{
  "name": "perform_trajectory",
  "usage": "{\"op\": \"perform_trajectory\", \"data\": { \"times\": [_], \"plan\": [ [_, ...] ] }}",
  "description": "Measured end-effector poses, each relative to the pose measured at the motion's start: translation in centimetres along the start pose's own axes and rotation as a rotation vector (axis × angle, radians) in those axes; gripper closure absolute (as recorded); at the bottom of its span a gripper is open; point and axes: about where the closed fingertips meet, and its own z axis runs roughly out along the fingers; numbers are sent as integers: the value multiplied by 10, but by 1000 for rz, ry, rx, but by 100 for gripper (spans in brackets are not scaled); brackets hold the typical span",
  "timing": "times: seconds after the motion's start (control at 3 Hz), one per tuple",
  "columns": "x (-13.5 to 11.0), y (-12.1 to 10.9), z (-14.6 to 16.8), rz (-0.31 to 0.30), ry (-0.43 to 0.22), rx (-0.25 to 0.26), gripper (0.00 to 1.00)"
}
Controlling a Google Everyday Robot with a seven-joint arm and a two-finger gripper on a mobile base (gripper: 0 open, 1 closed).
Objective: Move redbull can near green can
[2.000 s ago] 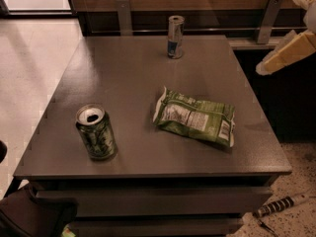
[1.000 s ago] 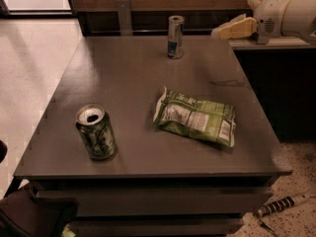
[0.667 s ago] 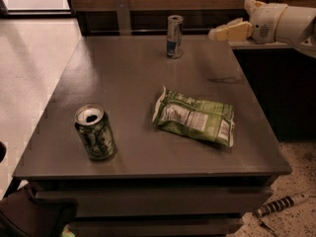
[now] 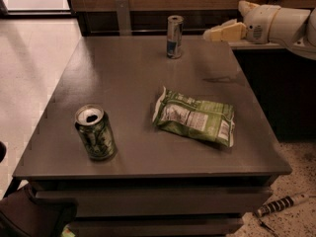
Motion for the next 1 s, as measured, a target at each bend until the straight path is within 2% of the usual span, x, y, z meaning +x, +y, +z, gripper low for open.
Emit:
{"op": "perform_trajectory", "data": {
  "times": [0.33, 1.0],
  "plan": [
    [12, 6, 28, 40, 5, -33, 0],
    [32, 17, 96, 114, -40, -108, 0]
  ]
}}
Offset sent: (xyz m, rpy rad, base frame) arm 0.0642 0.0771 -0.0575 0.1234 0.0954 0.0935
